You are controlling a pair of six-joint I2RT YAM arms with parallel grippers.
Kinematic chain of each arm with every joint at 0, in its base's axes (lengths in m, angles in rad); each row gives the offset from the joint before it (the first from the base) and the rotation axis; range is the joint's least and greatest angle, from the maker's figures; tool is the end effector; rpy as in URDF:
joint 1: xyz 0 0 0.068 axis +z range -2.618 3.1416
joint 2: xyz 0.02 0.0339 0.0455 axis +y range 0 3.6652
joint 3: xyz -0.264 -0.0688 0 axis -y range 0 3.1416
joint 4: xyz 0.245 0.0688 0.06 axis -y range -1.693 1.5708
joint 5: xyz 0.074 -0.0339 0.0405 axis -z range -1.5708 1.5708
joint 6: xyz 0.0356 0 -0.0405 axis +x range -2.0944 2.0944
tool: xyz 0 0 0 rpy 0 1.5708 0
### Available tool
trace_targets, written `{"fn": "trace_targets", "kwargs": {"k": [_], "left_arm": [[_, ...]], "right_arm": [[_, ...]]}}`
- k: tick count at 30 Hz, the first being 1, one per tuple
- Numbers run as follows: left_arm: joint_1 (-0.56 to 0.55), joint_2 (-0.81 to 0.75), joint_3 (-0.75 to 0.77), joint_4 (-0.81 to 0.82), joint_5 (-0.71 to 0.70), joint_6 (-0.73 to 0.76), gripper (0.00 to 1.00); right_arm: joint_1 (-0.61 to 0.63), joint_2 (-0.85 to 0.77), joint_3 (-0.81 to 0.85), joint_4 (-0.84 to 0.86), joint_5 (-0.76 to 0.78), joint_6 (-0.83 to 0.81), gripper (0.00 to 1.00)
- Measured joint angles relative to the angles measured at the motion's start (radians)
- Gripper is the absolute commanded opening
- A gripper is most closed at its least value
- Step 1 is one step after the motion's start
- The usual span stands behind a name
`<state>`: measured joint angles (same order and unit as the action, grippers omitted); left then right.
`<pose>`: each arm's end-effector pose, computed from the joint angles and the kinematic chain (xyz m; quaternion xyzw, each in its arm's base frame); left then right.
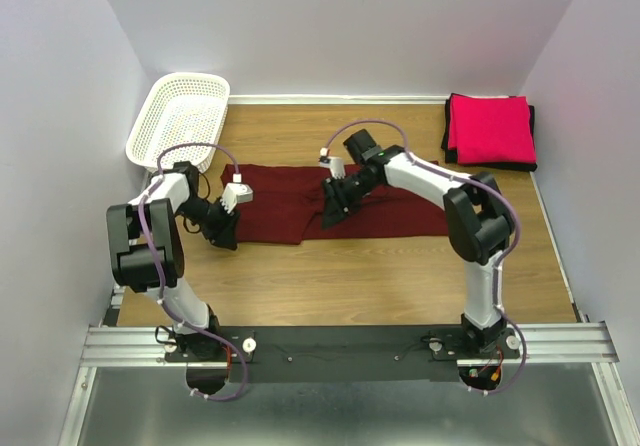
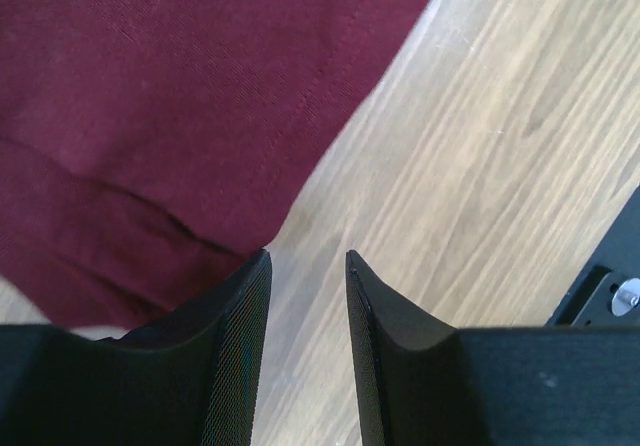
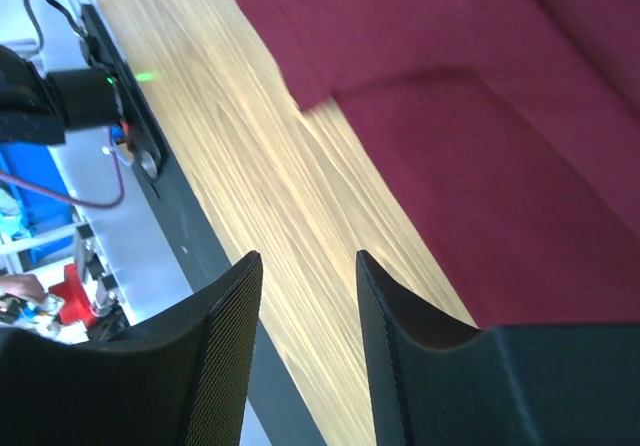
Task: Fold and stack the t-shirts
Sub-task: Fold the other side of the tshirt into a rectangle
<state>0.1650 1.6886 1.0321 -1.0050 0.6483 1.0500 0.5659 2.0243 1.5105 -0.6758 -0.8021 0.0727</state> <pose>0.2723 0.0235 0.1717 0.3924 0.8619 -0.2858 0.1463 0.3368 0.2443 0.1910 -0.2924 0.8586 0.4187 0.0453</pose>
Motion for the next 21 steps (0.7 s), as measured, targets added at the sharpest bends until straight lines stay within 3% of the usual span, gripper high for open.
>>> {"fn": "trace_targets", "kwargs": {"k": [5,21], "left_arm": [[-0.004,0.062,0.004,0.024,0.018,-0.037,0.44],[-0.004,0.081,0.066,-0.026,0.097,-0.023,0.27]], "right_arm": [[0.07,0.045,0.0,0.106,0.0,0.108,0.54],[0.116,0.15,0.0,0.223,-0.007,0.256,0.62]]}}
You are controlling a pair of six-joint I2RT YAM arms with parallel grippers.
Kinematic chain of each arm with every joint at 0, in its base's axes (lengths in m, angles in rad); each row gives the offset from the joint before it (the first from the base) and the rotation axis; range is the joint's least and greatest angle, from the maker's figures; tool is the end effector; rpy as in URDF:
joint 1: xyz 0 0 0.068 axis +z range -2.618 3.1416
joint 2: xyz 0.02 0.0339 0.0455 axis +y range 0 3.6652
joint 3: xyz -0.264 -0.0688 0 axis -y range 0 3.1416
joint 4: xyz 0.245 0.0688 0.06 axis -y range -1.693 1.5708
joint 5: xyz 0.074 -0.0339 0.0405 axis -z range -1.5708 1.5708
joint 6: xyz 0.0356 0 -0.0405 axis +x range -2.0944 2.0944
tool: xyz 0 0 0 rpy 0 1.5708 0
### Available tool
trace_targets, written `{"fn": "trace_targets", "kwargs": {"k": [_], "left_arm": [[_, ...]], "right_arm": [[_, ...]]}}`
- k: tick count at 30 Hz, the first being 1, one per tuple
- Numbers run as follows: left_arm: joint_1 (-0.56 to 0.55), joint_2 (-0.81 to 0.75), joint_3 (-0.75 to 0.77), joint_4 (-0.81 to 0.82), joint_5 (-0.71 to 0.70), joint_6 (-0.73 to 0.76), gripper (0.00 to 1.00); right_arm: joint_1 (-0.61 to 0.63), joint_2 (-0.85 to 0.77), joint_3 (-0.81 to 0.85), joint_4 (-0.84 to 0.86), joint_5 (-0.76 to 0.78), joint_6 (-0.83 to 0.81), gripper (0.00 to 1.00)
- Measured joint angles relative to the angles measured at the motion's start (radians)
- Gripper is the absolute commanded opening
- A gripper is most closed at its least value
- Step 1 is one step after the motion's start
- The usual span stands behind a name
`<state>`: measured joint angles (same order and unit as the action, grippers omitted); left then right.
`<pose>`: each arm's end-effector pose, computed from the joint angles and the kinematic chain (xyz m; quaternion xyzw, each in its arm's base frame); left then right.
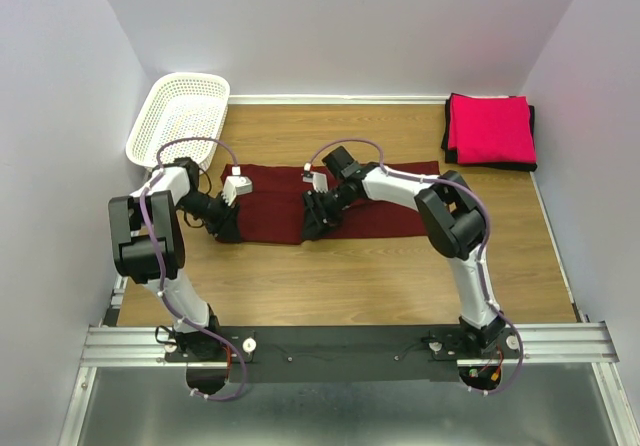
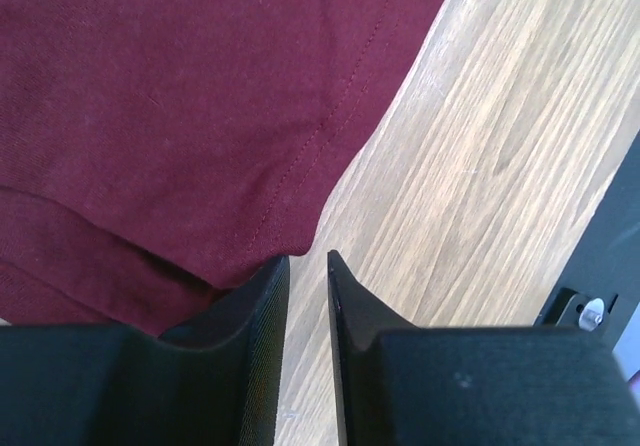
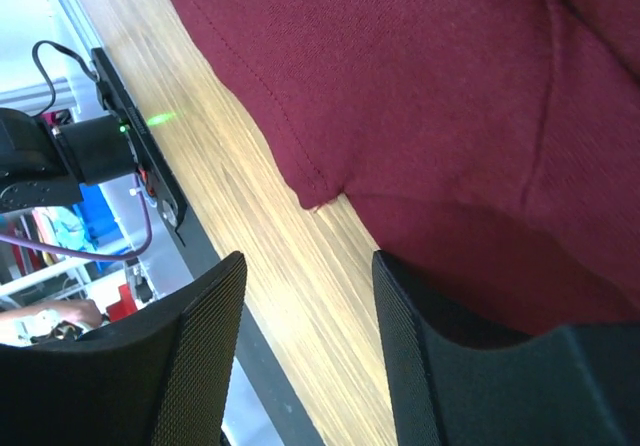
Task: Fold and stack the t-shirts
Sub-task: Fold the other side of the tshirt into a rectangle
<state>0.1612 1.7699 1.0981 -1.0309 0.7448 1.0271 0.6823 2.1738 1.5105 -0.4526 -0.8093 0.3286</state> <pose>0.2883 0.0224 0.1675 0.3682 0.8537 -0.3352 0.1524 0.3276 0.2994 0.1388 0.2449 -0.8660 -0.4360 0.0044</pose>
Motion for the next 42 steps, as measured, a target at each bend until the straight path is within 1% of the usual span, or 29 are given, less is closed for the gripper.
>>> {"fn": "trace_targets", "kwargs": {"k": [2,5,6,13,16,18,21,22,24,25,29,35,42], "left_arm": [[0.0,0.006,0.005,-0.005,0.003,0.001,0.25],[0.0,0.02,0.005,-0.007,0.008,0.002,0.12],[0.0,0.024,0.005,-0.007,0.01,0.002,0.1],[0.0,0.027,0.005,-0.007,0.015,0.005,0.08],[0.0,0.027,0.005,-0.008,0.016,0.005,0.08],[0.0,0.027,0.005,-0.008,0.016,0.006,0.08],[0.0,0.027,0.005,-0.008,0.016,0.008,0.06],[0.0,0.027,0.005,-0.008,0.016,0.009,0.05],[0.0,0.027,0.005,-0.008,0.016,0.009,0.03],[0.0,0.027,0.005,-0.009,0.016,0.01,0.01],[0.0,0.027,0.005,-0.018,0.016,0.016,0.0],[0.0,0.027,0.03,-0.055,0.016,0.024,0.0],[0.0,0.026,0.116,-0.078,0.017,0.018,0.0]], "right_arm": [[0.006,0.009,0.0,0.009,-0.003,0.012,0.62],[0.015,0.024,0.0,0.018,-0.01,0.029,0.62],[0.018,0.028,0.0,0.023,-0.018,0.038,0.62],[0.065,0.035,-0.005,0.069,-0.02,0.091,0.6],[0.072,0.041,-0.005,0.086,-0.019,0.113,0.57],[0.072,0.045,-0.005,0.093,-0.019,0.126,0.52],[0.072,0.053,-0.005,0.099,-0.016,0.14,0.43],[0.071,0.056,-0.004,0.1,-0.015,0.146,0.36],[0.071,0.061,-0.002,0.102,-0.011,0.147,0.28],[0.071,0.061,-0.002,0.102,-0.009,0.151,0.19],[0.071,0.063,0.0,0.106,0.002,0.156,0.01],[0.069,0.059,0.006,0.108,0.008,0.152,0.01],[0.033,0.021,0.043,0.108,0.008,0.151,0.01]]}}
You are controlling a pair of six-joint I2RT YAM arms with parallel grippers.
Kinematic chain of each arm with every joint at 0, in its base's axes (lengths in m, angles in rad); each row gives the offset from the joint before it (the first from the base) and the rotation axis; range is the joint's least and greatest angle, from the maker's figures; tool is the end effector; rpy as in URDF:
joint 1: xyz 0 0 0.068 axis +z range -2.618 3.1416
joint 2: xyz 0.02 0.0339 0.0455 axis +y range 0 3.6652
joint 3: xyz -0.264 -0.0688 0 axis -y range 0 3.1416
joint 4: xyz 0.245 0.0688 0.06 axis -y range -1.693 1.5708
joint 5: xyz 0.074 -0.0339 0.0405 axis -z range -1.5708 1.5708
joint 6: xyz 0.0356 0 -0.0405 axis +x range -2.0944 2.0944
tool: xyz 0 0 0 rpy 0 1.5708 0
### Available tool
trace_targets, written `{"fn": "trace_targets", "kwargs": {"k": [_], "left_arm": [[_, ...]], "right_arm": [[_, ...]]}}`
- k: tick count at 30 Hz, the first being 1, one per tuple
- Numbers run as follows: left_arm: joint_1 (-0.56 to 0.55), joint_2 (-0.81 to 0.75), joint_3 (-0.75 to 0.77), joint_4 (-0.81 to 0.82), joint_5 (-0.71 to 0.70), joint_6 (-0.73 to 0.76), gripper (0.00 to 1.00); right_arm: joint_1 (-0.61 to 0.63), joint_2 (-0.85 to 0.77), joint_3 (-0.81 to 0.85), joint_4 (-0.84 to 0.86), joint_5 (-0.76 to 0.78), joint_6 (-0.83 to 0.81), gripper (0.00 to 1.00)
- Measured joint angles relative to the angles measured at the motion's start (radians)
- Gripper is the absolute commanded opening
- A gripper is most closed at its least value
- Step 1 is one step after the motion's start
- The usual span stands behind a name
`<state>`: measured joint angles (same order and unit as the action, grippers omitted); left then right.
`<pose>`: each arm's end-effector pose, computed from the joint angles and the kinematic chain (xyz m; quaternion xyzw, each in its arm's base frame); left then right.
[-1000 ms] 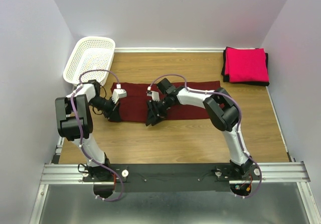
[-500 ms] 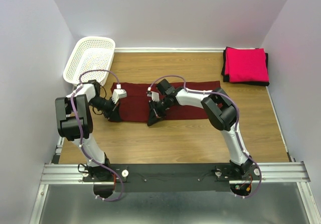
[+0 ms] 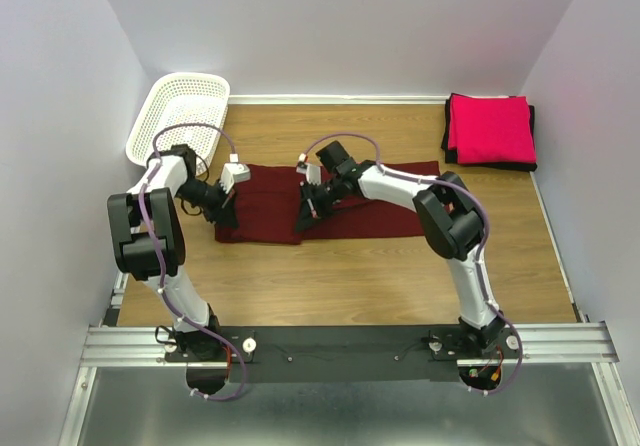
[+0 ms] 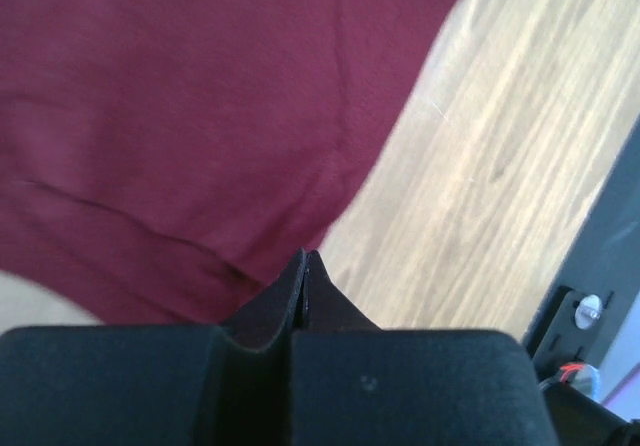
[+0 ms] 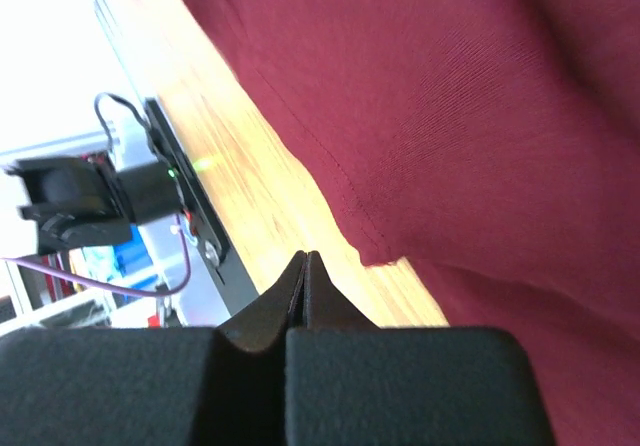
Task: Fold and stack the t-shirts
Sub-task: Fold the other side of the tshirt into a rectangle
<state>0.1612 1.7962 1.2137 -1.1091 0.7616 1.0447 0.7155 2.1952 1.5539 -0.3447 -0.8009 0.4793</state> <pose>0.3046 0.0246 0.1871 0.3759 0.8473 -0.3373 0.1642 0.3312 0.3218 0.1468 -0.2155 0.8624 0.4579 0.0095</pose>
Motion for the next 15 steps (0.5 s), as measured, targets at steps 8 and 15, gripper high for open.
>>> {"fn": "trace_targets", "kwargs": {"k": [8,15], "left_arm": [[0.0,0.018,0.156,0.0,0.018,-0.036,0.0],[0.0,0.018,0.111,0.012,0.016,-0.047,0.36]], "right_arm": [[-0.078,-0.017,0.047,0.007,-0.001,-0.001,0.19],[-0.068,-0.043,-0.035,0.021,-0.012,0.02,0.55]]}}
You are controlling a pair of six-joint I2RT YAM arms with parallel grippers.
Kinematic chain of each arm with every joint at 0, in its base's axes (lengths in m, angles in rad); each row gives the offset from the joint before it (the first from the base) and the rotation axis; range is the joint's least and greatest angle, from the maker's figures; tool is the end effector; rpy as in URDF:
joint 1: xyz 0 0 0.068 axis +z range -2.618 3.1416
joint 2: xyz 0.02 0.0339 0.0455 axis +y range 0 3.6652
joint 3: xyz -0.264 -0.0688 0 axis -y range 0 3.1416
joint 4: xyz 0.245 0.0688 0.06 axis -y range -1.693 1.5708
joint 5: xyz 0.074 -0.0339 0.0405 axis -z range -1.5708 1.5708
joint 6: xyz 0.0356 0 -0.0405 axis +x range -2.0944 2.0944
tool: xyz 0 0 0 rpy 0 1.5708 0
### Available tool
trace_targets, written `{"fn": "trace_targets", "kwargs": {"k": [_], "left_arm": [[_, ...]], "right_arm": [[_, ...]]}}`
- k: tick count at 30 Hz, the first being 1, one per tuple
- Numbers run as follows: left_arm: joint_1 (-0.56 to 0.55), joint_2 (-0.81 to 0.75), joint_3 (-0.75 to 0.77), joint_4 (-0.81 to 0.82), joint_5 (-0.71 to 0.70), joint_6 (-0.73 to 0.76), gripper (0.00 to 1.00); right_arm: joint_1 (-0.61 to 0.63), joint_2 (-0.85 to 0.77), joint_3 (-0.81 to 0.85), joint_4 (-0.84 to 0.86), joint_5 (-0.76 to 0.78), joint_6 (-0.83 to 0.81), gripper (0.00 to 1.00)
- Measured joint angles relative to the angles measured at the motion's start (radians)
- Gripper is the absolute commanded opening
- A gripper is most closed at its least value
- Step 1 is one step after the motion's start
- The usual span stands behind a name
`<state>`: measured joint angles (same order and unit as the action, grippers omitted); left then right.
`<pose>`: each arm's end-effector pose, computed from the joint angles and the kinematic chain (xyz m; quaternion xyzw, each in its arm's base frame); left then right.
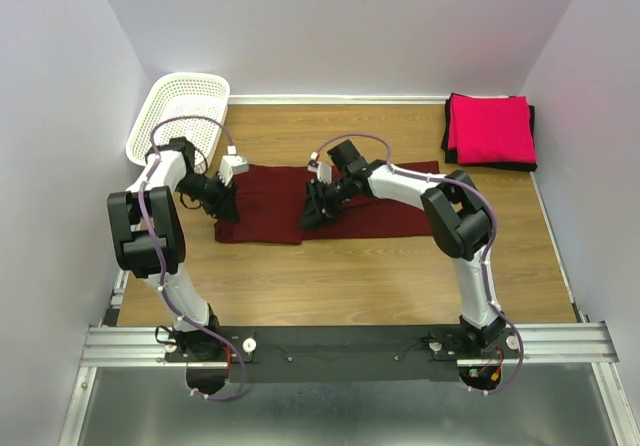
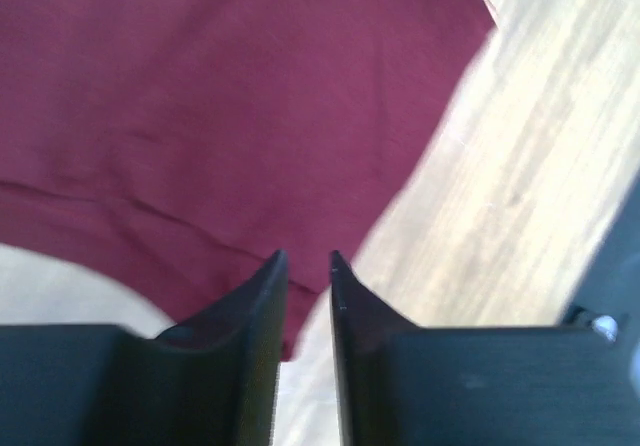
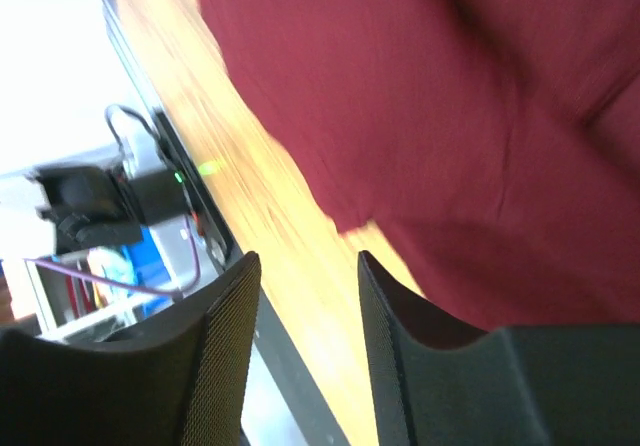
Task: Fold and stack the t-shirts
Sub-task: Fold the other side of the tshirt into a rectangle
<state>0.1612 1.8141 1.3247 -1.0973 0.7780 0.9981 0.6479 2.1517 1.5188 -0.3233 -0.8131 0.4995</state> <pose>0.3262 0.0277 0.2082 0.3732 0.8467 -0.3213 0.2016 0.3469 0.2950 0.1572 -0.1842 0.8642 0.4674 0.0288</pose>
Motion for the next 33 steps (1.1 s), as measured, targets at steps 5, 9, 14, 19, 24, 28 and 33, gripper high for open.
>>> {"fn": "trace_targets", "kwargs": {"k": [5,9,14,19,24,28,33], "left_arm": [[0.0,-0.013,-0.138,-0.008,-0.004,0.007,0.44],[0.0,-0.016,-0.19,-0.004,-0.01,0.002,0.5],[0.0,-0.016,-0.204,0.025,-0.026,-0.022,0.53],[0.0,-0.016,-0.203,0.057,-0.034,-0.054,0.53],[0.001,-0.016,-0.203,0.072,-0.034,-0.072,0.53],[0.004,-0.016,-0.203,0.079,-0.034,-0.082,0.53],[0.013,-0.023,-0.203,0.081,-0.034,-0.088,0.53]], "right_arm": [[0.037,-0.011,-0.093,-0.004,0.011,0.012,0.58],[0.041,-0.011,-0.097,-0.005,0.012,0.028,0.58],[0.041,0.003,-0.097,0.009,0.016,0.061,0.56],[0.052,0.024,-0.097,0.031,0.027,0.105,0.5],[0.073,0.029,-0.097,0.05,0.067,0.167,0.45],[0.084,0.03,-0.097,0.06,0.092,0.206,0.44],[0.086,0.043,-0.088,0.068,0.096,0.235,0.41]]}}
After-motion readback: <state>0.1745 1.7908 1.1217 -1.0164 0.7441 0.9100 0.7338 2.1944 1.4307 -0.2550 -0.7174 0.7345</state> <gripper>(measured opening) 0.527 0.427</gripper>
